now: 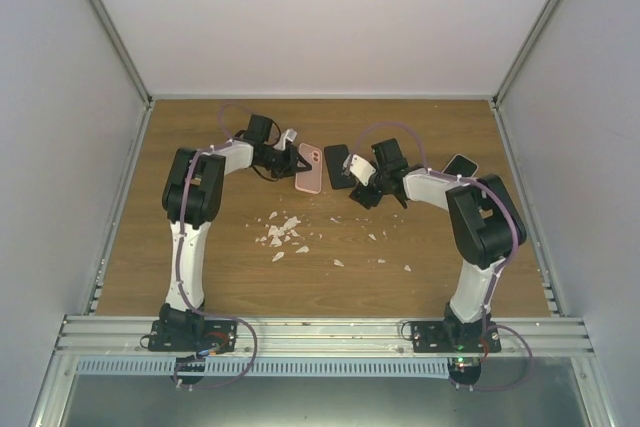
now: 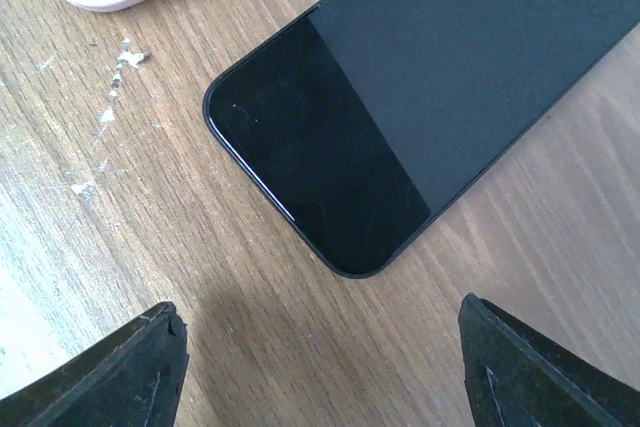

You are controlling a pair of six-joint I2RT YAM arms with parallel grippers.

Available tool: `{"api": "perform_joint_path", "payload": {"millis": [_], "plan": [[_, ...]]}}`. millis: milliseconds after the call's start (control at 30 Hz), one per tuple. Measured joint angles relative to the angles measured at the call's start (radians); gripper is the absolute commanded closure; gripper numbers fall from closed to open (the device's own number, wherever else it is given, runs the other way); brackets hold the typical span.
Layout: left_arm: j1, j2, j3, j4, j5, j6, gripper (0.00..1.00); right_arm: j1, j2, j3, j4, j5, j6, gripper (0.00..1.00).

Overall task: Take the phone out of the phone case
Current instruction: Place the phone case at the center of the board.

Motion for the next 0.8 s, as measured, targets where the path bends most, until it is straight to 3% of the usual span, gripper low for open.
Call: {"api": "perform_joint_path", "payload": {"millis": [800], "plan": [[-0.034, 0.055, 0.097, -0.027, -0.058, -0.042, 0.98, 0.000, 0.032, 0.027, 0.000, -0.032, 0.025, 0.25]]}}
